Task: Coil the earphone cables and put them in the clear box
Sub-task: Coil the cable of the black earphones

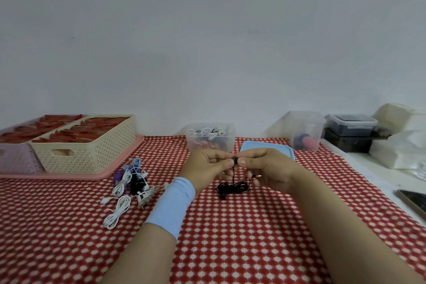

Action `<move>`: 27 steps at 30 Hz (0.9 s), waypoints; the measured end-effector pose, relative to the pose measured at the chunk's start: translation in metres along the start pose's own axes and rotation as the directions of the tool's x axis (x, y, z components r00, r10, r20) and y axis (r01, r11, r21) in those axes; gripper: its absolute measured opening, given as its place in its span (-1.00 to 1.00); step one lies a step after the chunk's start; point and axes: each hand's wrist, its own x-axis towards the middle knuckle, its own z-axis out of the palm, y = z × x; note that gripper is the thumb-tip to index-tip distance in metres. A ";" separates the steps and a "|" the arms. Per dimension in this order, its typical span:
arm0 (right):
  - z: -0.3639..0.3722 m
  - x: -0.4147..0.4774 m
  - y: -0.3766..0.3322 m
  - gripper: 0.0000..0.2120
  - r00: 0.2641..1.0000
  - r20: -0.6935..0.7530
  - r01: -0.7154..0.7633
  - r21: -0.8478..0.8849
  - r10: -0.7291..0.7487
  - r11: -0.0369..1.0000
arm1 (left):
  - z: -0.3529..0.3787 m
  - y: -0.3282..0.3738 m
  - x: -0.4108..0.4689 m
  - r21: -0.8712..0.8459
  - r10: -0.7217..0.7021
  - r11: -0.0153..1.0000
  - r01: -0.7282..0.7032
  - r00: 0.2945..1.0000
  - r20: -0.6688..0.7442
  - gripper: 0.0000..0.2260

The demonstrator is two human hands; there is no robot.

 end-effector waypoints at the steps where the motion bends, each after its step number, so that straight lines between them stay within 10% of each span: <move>1: 0.000 0.000 0.000 -0.84 1.000 -0.007 -0.001 -0.003 0.001 1.000 | 0.000 0.000 0.000 0.012 0.003 1.000 -0.003 1.000 -0.002 -0.85; 27: 0.012 -0.006 -0.004 -0.79 0.977 -0.110 0.176 -0.091 -0.185 0.980 | 0.001 -0.001 0.003 -0.016 -0.037 0.999 0.035 0.995 -0.089 -0.89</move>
